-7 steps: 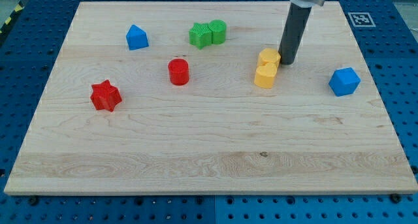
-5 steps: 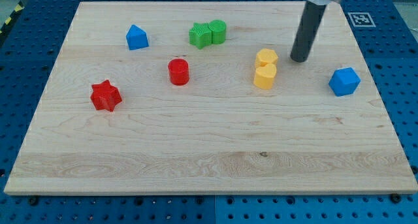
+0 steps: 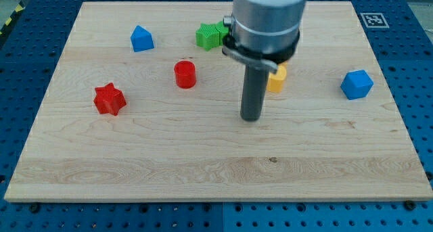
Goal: Move the red circle near the red star
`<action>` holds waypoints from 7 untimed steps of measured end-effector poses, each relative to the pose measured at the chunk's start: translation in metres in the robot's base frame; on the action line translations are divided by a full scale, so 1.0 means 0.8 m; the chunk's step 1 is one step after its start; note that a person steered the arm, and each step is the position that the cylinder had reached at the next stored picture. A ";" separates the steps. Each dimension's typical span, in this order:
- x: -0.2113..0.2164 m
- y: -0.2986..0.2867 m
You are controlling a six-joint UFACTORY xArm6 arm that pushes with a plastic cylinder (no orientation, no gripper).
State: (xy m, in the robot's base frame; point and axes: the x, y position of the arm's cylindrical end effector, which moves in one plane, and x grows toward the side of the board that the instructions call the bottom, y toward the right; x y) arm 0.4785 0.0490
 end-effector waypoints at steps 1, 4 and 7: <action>-0.058 0.000; -0.021 -0.135; -0.129 -0.074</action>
State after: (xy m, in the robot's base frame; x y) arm 0.3750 -0.0102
